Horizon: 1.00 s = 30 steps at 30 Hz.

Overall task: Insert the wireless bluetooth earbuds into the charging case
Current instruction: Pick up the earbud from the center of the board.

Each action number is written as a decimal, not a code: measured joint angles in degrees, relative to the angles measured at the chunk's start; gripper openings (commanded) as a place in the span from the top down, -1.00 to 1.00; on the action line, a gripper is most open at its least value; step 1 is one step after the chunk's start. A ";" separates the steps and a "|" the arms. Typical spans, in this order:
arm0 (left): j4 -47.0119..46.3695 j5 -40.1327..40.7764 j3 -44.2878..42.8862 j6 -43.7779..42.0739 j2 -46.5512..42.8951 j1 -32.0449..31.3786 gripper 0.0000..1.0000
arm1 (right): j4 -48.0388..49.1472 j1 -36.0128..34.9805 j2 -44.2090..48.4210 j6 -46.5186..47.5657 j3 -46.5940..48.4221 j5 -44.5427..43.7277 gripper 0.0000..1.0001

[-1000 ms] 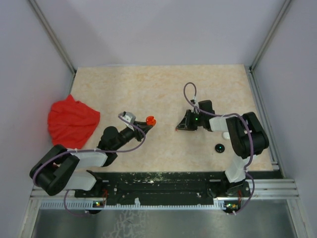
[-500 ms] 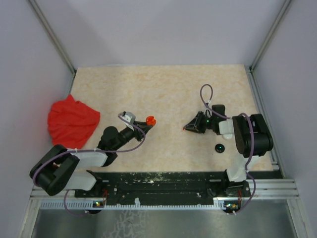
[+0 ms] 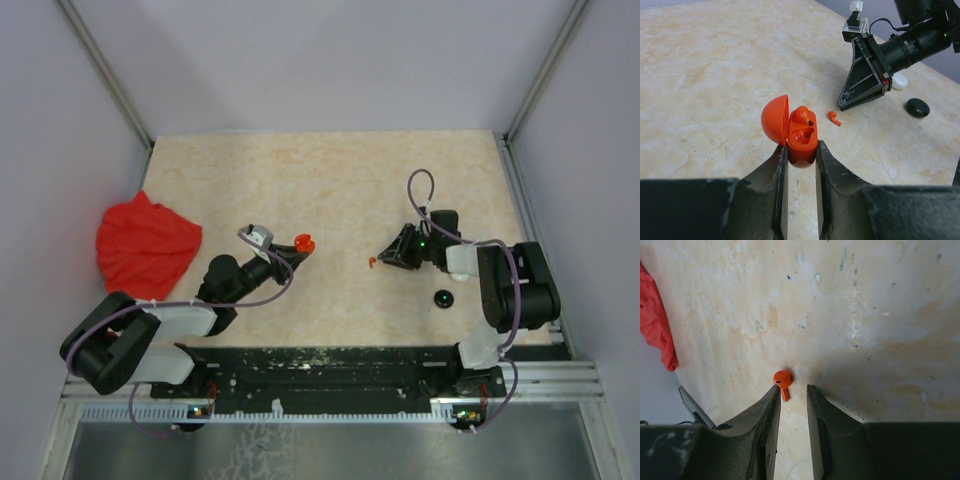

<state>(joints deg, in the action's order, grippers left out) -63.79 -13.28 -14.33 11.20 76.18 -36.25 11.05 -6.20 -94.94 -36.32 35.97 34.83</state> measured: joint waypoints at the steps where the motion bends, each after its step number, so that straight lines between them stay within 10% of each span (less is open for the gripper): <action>1: 0.02 0.02 0.00 0.00 -0.02 0.00 0.99 | -0.98 0.00 0.63 0.50 0.00 -0.79 0.40; 17: 0.04 0.46 0.00 -0.15 -0.11 0.00 0.99 | -26.16 -14.58 10.03 9.44 12.92 -28.39 0.26; 30: 2.25 2.45 0.00 -0.98 -0.13 0.00 0.99 | -36.28 -26.56 -2.78 8.87 25.88 -44.06 0.27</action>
<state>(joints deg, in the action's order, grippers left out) -61.54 -10.83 -14.33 10.22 76.05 -36.25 -25.23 -32.75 -97.71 -27.44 61.84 -9.23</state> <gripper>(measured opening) 0.269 0.364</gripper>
